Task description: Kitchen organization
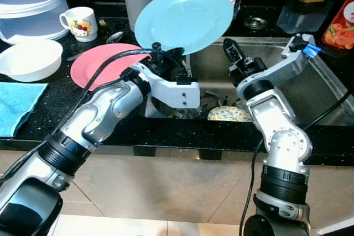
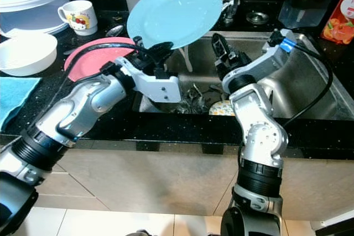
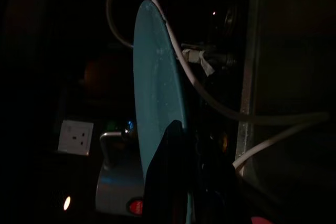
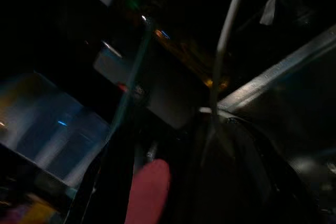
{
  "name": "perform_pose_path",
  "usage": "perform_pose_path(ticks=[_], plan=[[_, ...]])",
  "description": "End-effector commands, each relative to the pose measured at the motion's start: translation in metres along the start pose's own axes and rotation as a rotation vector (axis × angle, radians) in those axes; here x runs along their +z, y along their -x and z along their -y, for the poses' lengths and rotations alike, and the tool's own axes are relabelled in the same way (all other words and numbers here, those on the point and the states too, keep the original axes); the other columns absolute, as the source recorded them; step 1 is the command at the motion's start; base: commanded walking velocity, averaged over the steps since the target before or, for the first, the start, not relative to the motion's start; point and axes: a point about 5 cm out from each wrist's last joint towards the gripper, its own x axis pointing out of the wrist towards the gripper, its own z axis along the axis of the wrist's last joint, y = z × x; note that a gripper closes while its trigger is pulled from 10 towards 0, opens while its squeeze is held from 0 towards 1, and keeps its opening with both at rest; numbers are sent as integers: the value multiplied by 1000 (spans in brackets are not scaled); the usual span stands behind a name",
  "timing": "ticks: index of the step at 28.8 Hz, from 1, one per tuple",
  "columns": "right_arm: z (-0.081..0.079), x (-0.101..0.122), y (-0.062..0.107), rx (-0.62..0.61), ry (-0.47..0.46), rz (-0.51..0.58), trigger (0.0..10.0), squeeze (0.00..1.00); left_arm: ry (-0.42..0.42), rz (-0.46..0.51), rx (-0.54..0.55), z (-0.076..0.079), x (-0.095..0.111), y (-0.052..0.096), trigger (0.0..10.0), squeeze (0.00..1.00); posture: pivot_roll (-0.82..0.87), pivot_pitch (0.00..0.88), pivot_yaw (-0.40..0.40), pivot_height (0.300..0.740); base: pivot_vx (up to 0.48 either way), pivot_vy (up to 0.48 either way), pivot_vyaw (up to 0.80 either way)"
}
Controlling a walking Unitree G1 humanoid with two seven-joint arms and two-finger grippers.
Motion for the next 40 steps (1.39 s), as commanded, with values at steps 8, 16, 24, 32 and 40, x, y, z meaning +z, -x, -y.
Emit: perform_pose_path(ticks=[8, 16, 24, 32, 40], plan=[[-12, 11, 2, 133, -113, -2, 10000, 0, 7, 44, -8, 4, 3, 0, 10000, 0, 115, 96, 26, 740, 0, 0, 0], [-14, 7, 3, 163, -127, -47, 10000, 0, 14, 89, -24, 6, 9, -1, 10000, 0, 114, 96, 23, 740, 0, 0, 0], [-14, 0, 3, 165, -122, -100, 10000, 0, 22, 142, -23, 6, 17, -3, 10000, 0, 115, 96, 22, 740, 0, 0, 0], [-12, -7, 4, 148, -126, -146, 0, 0, 11, 205, -39, 9, 27, 0, 10000, 0, 114, 97, 19, 740, 0, 0, 0], [-10, -6, 2, 125, -137, -141, 0, 0, -13, 220, -42, 9, 27, 0, 10000, 0, 115, 96, 18, 740, 0, 0, 0]])
